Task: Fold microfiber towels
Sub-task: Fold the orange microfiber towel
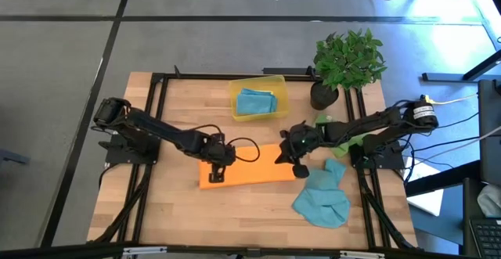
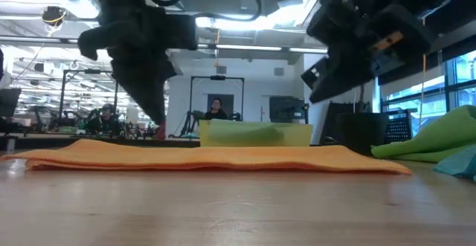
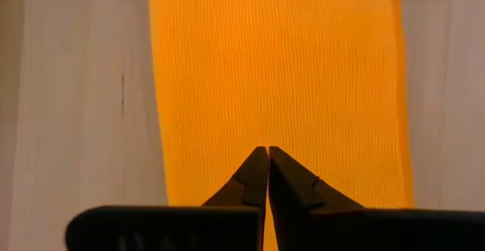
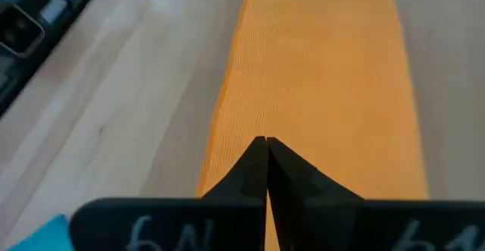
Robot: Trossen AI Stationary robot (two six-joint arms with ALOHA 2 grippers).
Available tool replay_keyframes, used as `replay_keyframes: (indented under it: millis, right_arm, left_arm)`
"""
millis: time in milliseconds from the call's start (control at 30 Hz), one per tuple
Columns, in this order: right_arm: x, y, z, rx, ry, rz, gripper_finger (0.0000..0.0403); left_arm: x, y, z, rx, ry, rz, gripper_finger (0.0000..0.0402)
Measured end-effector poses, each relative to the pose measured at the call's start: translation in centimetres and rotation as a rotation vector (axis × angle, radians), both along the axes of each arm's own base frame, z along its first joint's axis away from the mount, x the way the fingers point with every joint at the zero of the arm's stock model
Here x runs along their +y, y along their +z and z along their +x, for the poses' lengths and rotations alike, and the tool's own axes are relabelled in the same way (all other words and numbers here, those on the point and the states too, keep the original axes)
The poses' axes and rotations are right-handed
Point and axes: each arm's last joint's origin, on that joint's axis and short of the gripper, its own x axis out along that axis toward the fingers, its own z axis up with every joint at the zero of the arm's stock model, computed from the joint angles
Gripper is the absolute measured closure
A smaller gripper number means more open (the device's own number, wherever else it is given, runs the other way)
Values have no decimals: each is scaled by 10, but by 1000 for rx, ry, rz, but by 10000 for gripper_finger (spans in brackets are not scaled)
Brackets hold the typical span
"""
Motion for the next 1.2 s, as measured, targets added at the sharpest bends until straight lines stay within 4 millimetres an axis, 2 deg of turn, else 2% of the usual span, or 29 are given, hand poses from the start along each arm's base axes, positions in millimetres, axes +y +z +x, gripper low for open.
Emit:
replay_keyframes:
  millis: [167,367,533,700,967,1100,1200]
  right_arm:
    - [10,-26,-2,109,-9,-37,399]
    - [11,-44,-2,194,-92,-95,400]
    - [-7,-46,-2,230,-223,-105,399]
    - [-26,-49,-2,254,-327,-100,399]
    - [-49,-55,1,246,-387,-112,399]
    - [-57,-59,5,209,-397,-122,399]
    - [-61,-60,7,198,-400,-131,399]
  left_arm:
    - [0,-14,-11,66,58,-69,400]
    - [-5,-29,-28,162,162,-102,401]
    - [-11,-35,-35,190,230,-147,401]
    - [-23,-33,-31,125,262,-198,400]
    - [-41,-28,-18,-47,179,-262,397]
    - [-45,-28,-17,-58,161,-278,396]
    - [-45,-28,-19,1,121,-276,398]
